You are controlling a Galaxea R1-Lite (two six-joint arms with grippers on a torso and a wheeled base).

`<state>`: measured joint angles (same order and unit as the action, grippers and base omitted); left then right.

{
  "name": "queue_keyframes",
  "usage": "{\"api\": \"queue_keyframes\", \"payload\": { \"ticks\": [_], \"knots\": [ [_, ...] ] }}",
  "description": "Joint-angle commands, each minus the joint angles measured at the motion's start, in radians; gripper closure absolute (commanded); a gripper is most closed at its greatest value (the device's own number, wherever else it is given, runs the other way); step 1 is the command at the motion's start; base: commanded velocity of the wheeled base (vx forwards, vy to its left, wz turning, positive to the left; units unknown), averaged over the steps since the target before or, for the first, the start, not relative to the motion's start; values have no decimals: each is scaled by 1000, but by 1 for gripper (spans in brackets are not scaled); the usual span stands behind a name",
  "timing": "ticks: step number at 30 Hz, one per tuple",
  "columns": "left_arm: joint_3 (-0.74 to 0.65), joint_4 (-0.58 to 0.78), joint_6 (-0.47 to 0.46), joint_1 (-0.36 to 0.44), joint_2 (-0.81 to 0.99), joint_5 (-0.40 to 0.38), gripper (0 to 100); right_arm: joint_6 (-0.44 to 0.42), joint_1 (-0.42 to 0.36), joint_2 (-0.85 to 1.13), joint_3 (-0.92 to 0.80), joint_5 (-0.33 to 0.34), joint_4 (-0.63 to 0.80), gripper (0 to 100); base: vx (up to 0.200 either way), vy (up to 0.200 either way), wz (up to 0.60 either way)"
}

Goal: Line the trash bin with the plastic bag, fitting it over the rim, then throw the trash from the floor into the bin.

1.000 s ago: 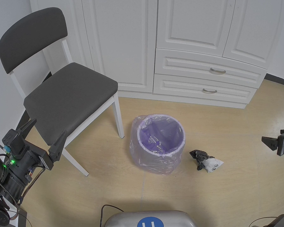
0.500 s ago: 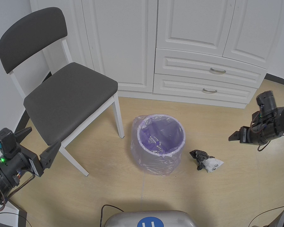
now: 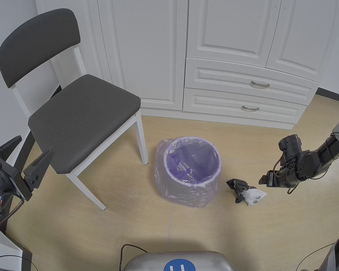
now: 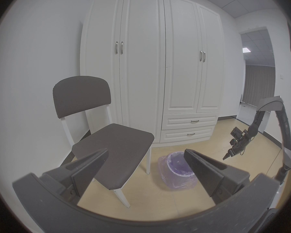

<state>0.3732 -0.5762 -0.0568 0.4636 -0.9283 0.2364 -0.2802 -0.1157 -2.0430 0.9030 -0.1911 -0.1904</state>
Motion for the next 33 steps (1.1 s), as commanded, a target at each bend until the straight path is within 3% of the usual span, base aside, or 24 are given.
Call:
{"api": "queue_keyframes", "payload": {
  "ticks": [1, 5, 9, 10, 12, 14, 16, 18, 19, 20, 24, 30, 33],
  "knots": [
    [0, -1, 0, 0, 6, 0, 0, 49, -4, -8, -72, -33, -55, 0, 0, 0, 0],
    [-4, 1, 0, 0, 3, 0, 0, 99, 1, -26, -187, -13, -311, 0, 0, 0, 0],
    [-7, 1, 0, 0, 5, -2, 0, 177, 15, -121, -276, 61, -578, 0, 0, 0, 0],
    [-7, -1, 0, 0, 5, -2, 0, 208, 30, -178, -305, 91, -715, 0, 0, 0, 0],
    [0, -1, 0, 0, 5, 0, 0, 243, 41, -229, -306, 101, -853, 0, 0, 0, 0],
    [3, -4, 0, 0, 5, 0, 0, 286, 48, -256, -263, 108, -882, 0, 0, 0, 0],
    [3, -4, 0, 0, 5, 0, 0, 340, 51, -270, -177, 113, -831, 0, 0, 0, 0],
    [1, -1, 0, 0, 6, 0, 0, 354, 53, -264, -65, 116, -699, 0, 0, 0, 0],
    [1, -1, 0, 0, 6, 0, 0, 354, 53, -264, -65, 116, -699, 0, 0, 0, 0],
    [1, 1, 0, -2, 3, 0, 0, 339, 48, -267, 31, 127, -567, 0, 0, 0, 0],
    [4, -1, 0, -5, 2, 0, 0, 268, 51, -319, 160, 220, -368, 0, 0, 0, 0],
    [3, 1, 0, -5, 0, 0, 0, 256, 51, -361, 320, 226, -83, 0, 0, 0, 0],
    [-5, 2, 3, -6, -1, 0, 0, 168, 38, -434, 464, 225, 77, 0, 0, 0, 0]
  ]
}}
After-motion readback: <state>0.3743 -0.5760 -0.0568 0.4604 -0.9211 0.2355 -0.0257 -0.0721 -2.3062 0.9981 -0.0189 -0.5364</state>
